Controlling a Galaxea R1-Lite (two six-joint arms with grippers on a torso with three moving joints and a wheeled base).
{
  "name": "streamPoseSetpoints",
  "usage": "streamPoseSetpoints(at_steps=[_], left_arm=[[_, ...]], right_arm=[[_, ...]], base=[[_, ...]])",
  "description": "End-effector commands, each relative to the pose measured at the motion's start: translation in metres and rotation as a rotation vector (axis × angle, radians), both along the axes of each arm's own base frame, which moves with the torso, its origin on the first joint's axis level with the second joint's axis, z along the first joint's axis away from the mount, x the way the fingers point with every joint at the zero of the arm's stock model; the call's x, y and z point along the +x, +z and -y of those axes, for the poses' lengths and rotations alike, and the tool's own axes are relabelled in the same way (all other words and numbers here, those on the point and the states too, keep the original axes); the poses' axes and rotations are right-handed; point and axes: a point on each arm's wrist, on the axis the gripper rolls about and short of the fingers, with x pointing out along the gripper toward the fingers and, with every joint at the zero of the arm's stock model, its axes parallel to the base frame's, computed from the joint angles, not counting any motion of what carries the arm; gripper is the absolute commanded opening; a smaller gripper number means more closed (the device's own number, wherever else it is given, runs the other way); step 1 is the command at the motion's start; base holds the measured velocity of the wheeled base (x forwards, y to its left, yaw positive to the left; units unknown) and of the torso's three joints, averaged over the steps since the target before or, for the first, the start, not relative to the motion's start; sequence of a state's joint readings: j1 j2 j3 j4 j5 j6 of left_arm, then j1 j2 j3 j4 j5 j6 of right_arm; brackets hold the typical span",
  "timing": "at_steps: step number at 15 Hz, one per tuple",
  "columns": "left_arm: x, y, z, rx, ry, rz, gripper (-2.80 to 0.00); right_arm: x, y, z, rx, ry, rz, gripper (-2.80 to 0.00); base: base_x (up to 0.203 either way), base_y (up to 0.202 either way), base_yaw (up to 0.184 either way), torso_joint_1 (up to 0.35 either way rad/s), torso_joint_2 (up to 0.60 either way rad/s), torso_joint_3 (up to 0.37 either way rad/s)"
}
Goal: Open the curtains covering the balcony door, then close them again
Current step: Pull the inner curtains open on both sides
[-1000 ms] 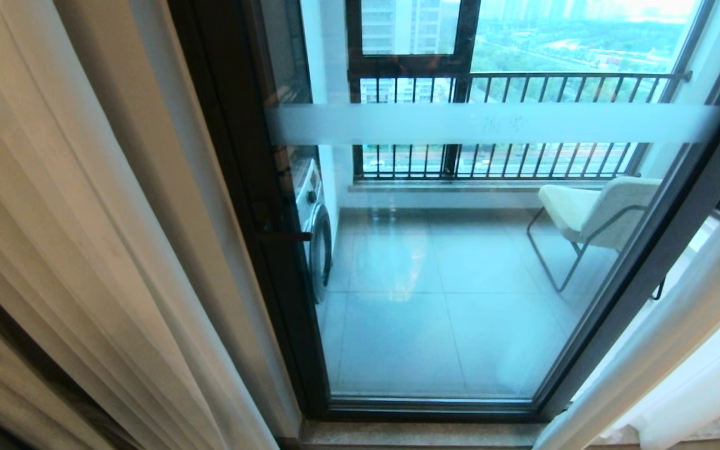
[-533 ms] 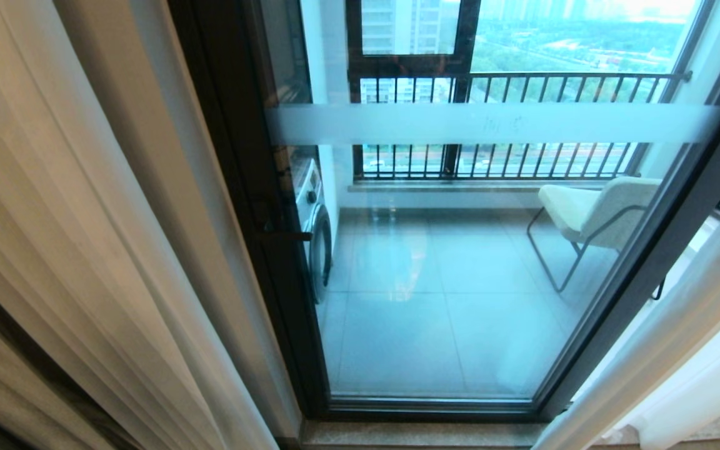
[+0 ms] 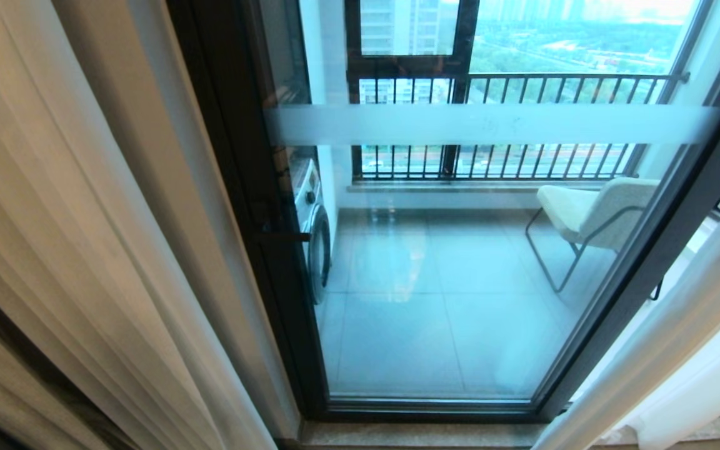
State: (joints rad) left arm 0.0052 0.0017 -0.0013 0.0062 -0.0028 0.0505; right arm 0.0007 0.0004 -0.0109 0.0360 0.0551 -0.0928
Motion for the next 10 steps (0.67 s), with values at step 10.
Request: streamPoseSetpoints(at_steps=[10], left_arm=[[-0.0001,0.0000,0.0000,-0.001,0.002,0.002,-2.80]], right_arm=[[0.0000,-0.0001,0.0000,-0.001,0.003,0.000,-2.80]], base=[[0.000,-0.148,0.000,0.004,0.00,0.002]])
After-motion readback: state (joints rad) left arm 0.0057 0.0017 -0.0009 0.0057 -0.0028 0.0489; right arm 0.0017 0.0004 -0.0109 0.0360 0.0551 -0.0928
